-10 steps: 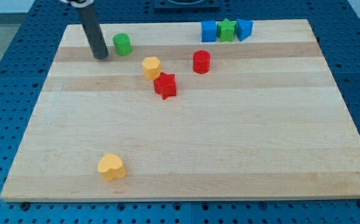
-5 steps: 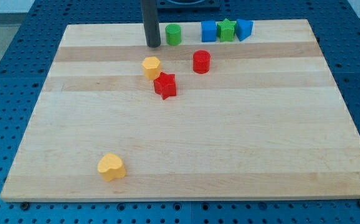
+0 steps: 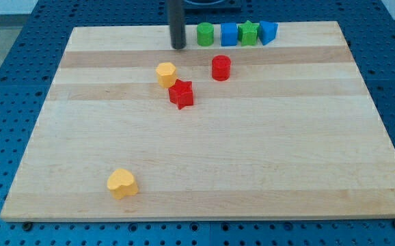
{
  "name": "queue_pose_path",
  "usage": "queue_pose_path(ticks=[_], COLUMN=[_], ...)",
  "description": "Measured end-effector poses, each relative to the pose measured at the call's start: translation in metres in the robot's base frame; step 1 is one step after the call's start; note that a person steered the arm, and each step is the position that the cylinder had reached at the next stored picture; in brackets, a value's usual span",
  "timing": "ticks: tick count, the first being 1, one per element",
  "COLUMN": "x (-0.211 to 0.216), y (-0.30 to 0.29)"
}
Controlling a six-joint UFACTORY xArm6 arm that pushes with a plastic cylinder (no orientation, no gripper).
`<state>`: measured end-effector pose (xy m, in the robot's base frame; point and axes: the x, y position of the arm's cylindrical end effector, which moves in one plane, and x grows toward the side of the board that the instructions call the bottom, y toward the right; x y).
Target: Place green circle on left side of blue cube
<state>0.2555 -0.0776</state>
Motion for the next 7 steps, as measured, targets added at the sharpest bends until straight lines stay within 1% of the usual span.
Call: queue_pose_path(ticks=[1,2,5,7], x=[-0.013,-0.024,-0.029,-0.029], y=[-0.024,-0.023,0.006,0.037])
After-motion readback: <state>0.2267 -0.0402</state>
